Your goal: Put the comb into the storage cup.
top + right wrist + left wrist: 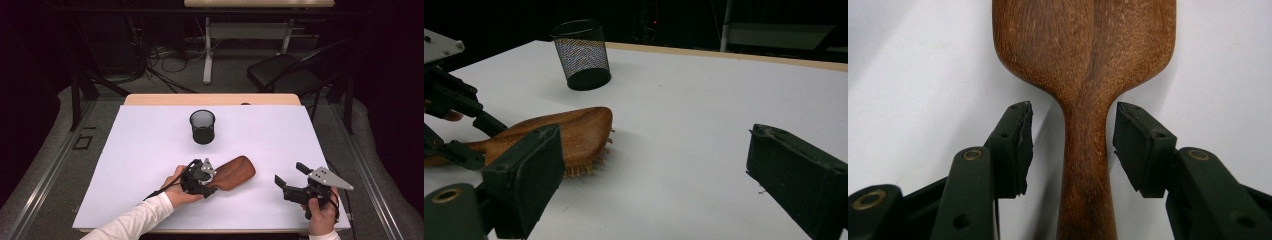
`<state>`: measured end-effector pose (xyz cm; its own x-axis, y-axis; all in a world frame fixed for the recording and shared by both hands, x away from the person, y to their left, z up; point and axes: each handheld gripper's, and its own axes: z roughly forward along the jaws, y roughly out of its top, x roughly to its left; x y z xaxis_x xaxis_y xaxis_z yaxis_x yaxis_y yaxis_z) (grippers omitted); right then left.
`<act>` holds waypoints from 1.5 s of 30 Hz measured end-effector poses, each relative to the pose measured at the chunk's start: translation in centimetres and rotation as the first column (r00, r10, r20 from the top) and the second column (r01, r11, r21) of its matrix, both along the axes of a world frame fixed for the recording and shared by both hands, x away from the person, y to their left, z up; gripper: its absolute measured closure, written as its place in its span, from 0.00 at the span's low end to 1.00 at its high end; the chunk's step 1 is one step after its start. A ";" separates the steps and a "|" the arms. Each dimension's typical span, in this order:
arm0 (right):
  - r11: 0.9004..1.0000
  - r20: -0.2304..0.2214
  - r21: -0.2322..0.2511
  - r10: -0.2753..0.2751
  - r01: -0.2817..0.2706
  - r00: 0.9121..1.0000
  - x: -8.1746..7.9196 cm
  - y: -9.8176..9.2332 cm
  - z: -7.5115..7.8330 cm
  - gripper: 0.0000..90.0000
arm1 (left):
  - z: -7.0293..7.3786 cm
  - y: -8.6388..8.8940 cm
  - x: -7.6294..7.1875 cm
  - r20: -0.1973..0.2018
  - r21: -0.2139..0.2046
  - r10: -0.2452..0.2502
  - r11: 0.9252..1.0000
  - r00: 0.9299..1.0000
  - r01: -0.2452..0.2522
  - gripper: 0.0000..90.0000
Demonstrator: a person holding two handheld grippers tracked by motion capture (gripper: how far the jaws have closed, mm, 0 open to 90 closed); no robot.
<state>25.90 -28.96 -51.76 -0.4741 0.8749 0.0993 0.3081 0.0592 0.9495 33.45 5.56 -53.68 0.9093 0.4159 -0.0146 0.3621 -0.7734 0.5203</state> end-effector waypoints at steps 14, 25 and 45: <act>1.000 0.002 0.001 0.002 -0.002 1.000 0.0 0.1 0.0 0.09 | -0.3 0.1 -0.1 -0.029 -0.019 0.013 1.000 1.000 -0.013 0.67; 1.000 0.001 0.002 0.001 -0.001 1.000 0.0 0.0 0.0 0.09 | -0.3 -0.3 -0.1 -0.047 -0.004 0.026 1.000 0.999 -0.027 0.77; 1.000 -0.001 0.002 0.003 -0.003 1.000 0.0 0.1 0.0 0.09 | 0.1 -0.3 0.0 -0.066 -0.014 0.026 1.000 0.997 -0.027 0.80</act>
<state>25.94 -28.88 -51.78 -0.4763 0.8734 0.1013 0.3090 0.0584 0.9493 33.48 5.29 -53.59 0.8948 0.4393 -0.0800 0.4161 -0.7554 0.5061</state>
